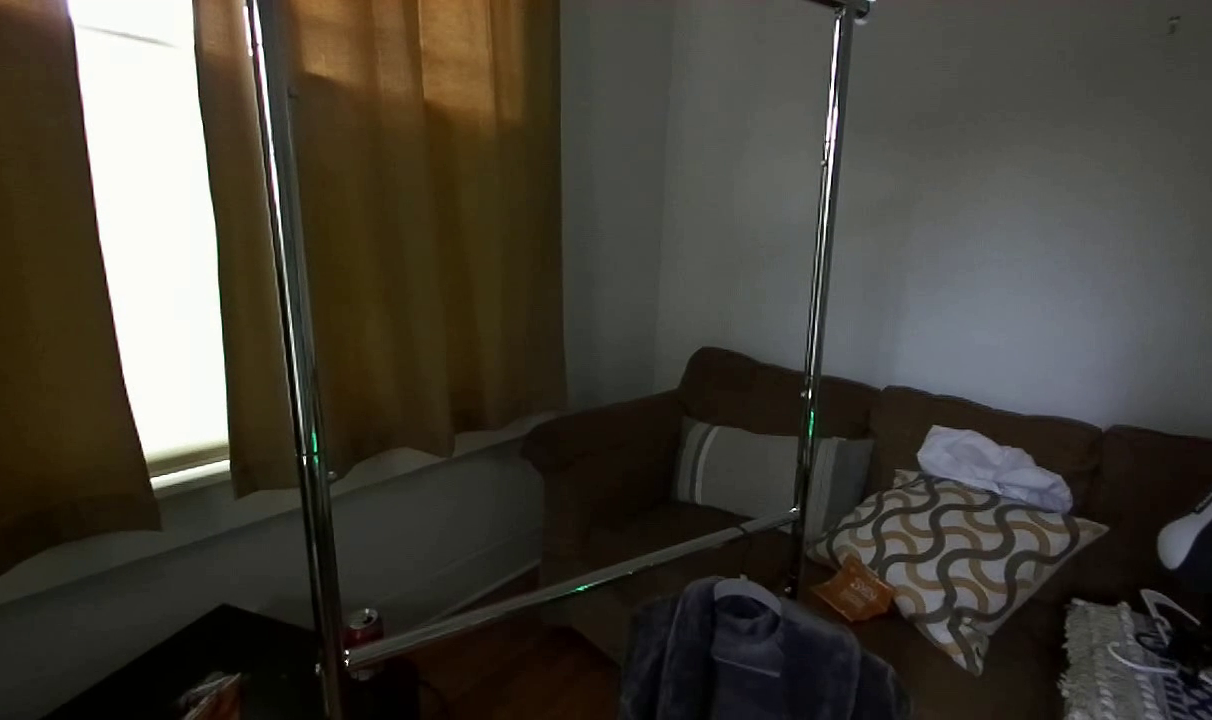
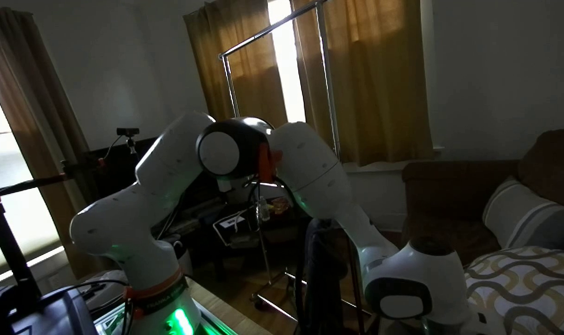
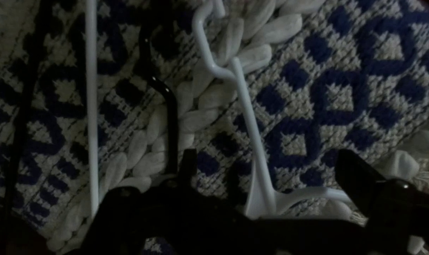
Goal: Pick up the white coat hanger and hang it on the top silver rail
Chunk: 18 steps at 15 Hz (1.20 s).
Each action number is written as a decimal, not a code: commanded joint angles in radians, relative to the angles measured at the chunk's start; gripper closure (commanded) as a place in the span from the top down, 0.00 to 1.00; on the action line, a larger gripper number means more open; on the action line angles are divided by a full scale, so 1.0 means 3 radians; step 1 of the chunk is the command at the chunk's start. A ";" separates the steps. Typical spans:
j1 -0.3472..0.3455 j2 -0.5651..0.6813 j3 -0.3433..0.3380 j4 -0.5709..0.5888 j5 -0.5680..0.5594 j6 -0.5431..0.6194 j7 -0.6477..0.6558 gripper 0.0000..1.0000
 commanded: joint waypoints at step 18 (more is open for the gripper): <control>-0.0270 0.0069 0.0157 0.0127 -0.0109 0.0204 -0.0110 0.04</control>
